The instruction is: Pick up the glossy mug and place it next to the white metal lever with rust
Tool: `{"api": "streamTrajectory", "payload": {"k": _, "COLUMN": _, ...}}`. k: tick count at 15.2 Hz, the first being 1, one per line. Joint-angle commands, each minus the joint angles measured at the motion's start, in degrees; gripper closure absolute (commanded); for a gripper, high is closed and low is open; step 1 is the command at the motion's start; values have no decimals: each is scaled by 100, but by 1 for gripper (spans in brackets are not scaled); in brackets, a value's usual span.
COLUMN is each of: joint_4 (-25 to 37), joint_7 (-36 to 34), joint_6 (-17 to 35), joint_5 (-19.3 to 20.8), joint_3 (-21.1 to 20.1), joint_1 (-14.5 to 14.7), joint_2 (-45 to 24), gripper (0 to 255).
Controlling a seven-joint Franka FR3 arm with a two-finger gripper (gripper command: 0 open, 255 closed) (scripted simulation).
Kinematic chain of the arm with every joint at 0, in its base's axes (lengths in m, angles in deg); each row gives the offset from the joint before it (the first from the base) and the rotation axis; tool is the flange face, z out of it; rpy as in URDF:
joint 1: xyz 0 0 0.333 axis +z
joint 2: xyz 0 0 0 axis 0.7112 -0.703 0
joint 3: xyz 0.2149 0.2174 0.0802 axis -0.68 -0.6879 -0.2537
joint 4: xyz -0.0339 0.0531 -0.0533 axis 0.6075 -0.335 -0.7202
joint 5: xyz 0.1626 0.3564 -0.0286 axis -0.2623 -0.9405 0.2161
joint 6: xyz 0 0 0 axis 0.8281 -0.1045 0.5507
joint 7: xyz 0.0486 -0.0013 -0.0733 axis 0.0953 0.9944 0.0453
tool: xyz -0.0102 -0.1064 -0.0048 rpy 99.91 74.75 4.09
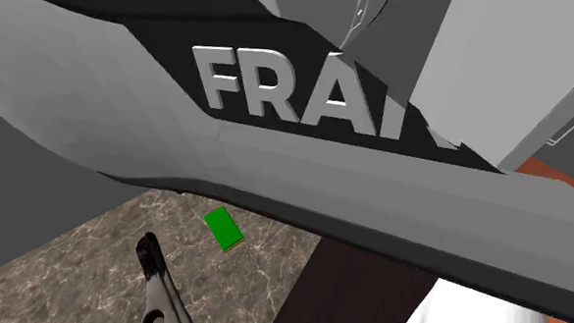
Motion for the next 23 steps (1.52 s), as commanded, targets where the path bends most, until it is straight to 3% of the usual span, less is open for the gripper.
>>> {"api": "streamTrajectory", "payload": {"k": 1, "joint_4": -176, "joint_7": 149, "joint_6": 296, "joint_5": 84, "joint_3": 143, "joint_1": -62, "joint_2": -143, "gripper": 0}}
{"api": "streamTrajectory", "payload": {"k": 15, "joint_4": -943, "joint_7": 1170, "joint_6": 2697, "joint_5": 477, "joint_3": 1169, "joint_1": -436, "joint_2": -1977, "gripper": 0}}
{"api": "streamTrajectory", "payload": {"k": 23, "joint_4": -717, "joint_7": 2074, "joint_6": 4026, "joint_5": 70, "joint_3": 1749, "joint_1": -477, "joint_2": -3670, "gripper": 0}}
